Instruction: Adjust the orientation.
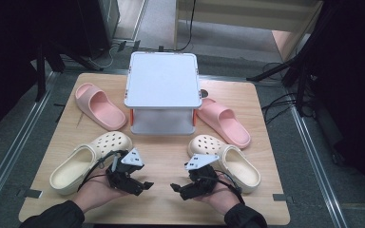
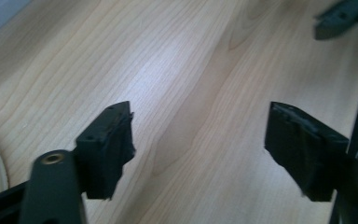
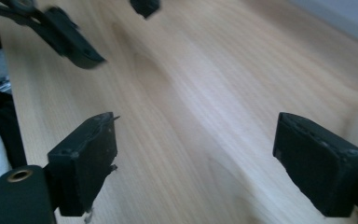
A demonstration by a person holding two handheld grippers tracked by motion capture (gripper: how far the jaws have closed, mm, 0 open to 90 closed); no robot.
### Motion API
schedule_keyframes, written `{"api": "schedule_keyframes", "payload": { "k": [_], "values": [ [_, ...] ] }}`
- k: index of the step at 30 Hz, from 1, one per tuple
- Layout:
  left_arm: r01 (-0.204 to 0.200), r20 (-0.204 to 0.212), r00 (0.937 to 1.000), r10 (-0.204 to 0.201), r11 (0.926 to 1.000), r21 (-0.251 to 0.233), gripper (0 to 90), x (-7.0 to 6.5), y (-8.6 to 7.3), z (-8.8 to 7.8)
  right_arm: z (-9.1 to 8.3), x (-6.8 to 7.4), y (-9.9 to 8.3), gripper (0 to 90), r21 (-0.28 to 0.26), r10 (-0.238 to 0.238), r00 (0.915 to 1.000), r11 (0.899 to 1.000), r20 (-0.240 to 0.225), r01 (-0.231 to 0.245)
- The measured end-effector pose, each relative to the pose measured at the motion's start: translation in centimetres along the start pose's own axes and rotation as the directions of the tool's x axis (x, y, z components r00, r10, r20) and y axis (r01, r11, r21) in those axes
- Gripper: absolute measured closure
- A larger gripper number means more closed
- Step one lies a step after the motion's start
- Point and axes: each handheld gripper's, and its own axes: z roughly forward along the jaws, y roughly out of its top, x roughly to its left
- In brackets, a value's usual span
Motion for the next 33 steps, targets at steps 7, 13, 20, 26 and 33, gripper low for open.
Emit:
{"api": "schedule_keyframes", "payload": {
  "k": [7,13,20,26,33],
  "values": [
    [-0.047,0.001,0.9989,0.047,0.9989,0.003,24.8,-0.2,0.4,-0.8,-0.5,-0.9,0.3,28.1,-0.004,0.058,0.9981,0.998,-0.02,-0.058],
    [0.003,0.059,0.9982,-0.002,0.9999,-0.016,37.8,0.2,0.5,-1.6,-1.1,-0.8,0.7,37.6,-0.033,0.05,0.9986,0.998,-0.016,-0.051],
    [0.022,0.063,0.9978,-0.022,0.9997,-0.004,41.6,0.6,0.3,-2.1,-0.8,-1.0,0.8,44.9,0.02,0.069,0.9963,0.998,-0.052,-0.068],
    [0.052,0.041,0.9978,-0.052,0.9986,0.006,42.0,1.3,-0.2,-2.8,-0.6,-1.1,1.1,44.7,0.014,0.057,0.9966,0.998,-0.06,-0.056],
    [0.07,0.032,0.9971,-0.07,0.9976,0.005,42.2,2.0,-0.8,-3.8,-0.4,-1.4,1.5,45.2,-0.004,0.073,0.9929,0.997,-0.093,-0.074]
  ]
}}
